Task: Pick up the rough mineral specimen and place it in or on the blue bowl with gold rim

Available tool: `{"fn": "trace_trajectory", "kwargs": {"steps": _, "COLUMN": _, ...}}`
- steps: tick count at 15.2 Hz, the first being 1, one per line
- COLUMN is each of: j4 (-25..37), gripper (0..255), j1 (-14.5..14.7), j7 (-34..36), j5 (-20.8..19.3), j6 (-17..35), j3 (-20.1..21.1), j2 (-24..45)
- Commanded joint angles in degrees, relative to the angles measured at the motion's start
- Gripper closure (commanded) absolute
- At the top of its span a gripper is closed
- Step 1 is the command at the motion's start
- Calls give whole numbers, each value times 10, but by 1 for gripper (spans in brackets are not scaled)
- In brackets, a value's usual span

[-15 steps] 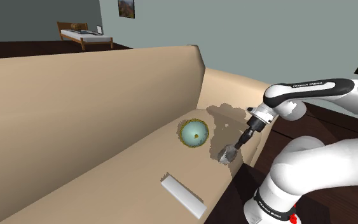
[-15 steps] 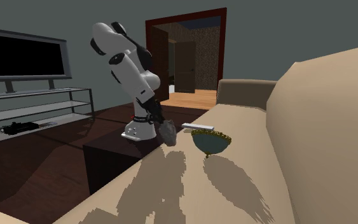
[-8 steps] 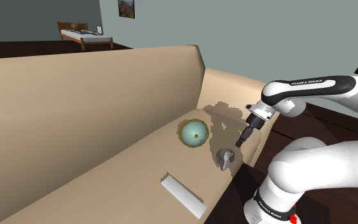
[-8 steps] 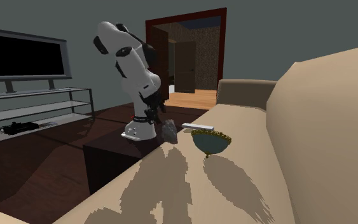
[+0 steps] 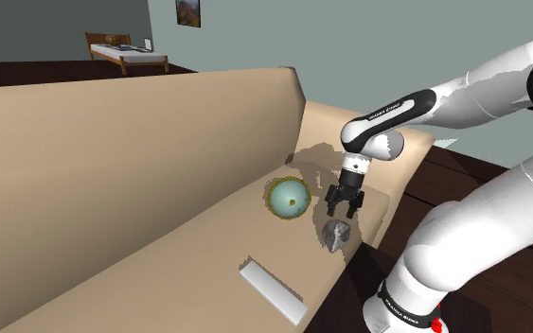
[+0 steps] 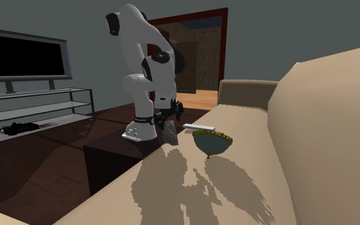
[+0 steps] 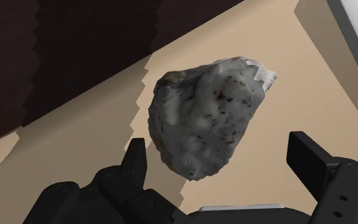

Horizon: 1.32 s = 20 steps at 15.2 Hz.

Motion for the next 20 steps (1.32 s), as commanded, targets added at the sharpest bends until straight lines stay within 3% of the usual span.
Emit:
{"fn": "trace_trajectory", "kwargs": {"steps": 1, "j4": -4, "gripper": 0, "j1": 4, "j7": 11, "j5": 7, "j6": 14, "j3": 1, "j2": 18}}
{"fn": "trace_trajectory", "kwargs": {"steps": 5, "j4": -28, "gripper": 0, "j1": 15, "j7": 0, "j5": 23, "j6": 57, "j3": -1, "j2": 38}}
{"fn": "trace_trajectory", "kwargs": {"steps": 13, "j4": -28, "gripper": 0, "j1": 15, "j7": 0, "j5": 23, "j6": 57, "j3": -1, "j2": 38}}
{"fn": "trace_trajectory", "kwargs": {"steps": 14, "j4": -28, "gripper": 255, "j1": 15, "j7": 0, "j5": 23, "j6": 57, "j3": -1, "j2": 38}}
{"fn": "trace_trajectory", "kwargs": {"steps": 20, "j4": -28, "gripper": 255, "j1": 15, "j7": 0, "j5": 23, "j6": 57, "j3": -1, "j2": 38}}
